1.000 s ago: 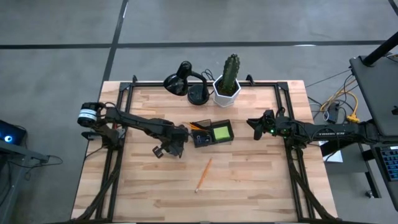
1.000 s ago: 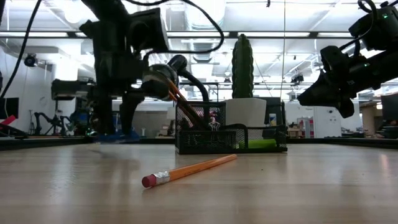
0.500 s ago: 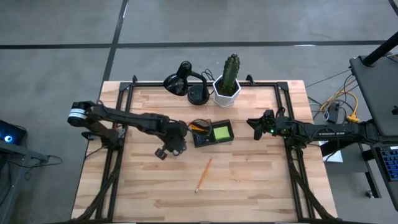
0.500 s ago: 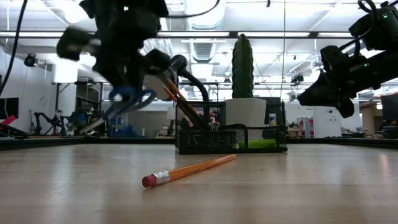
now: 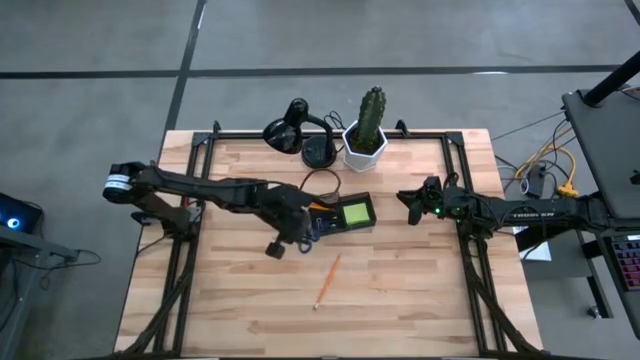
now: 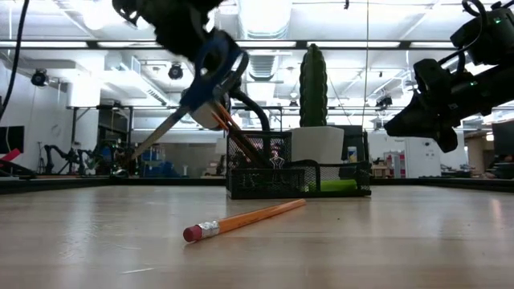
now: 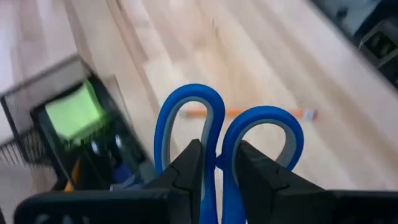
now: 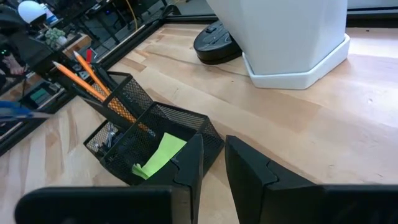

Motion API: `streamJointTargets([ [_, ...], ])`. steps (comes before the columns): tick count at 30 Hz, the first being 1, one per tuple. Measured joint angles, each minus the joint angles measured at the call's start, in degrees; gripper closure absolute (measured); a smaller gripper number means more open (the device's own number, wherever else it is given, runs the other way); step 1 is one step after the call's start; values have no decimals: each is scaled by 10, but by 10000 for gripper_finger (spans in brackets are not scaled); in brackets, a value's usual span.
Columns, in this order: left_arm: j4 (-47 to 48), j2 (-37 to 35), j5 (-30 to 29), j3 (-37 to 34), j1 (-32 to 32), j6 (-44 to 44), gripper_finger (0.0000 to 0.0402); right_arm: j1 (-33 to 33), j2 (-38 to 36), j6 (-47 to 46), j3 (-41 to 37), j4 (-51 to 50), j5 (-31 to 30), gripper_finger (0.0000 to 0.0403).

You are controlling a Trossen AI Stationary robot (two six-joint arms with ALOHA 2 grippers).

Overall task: Pick and place office supplies into organizer
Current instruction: Put the blue scissors into the desk organizer

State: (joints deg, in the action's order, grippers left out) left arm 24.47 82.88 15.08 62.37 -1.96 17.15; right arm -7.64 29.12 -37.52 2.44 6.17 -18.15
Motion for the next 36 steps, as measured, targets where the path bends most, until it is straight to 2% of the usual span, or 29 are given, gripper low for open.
streamJointTargets([
  [8, -106, -13, 12, 0, 0, -84, 343, 0, 0, 0, 0, 0, 0, 344],
  [14, -207, -8, -8, 1, 1, -138, 343, 0, 0, 0, 0, 0, 0, 344],
  [23, -312, -5, -91, 1, 4, -140, 343, 0, 1, 0, 0, 0, 0, 344],
  [32, -403, -2, -202, -4, 12, -133, 343, 0, 3, 0, 0, 0, 0, 344],
  [36, -453, 13, -218, -5, 22, -111, 343, 0, 3, 0, 0, 0, 0, 344],
])
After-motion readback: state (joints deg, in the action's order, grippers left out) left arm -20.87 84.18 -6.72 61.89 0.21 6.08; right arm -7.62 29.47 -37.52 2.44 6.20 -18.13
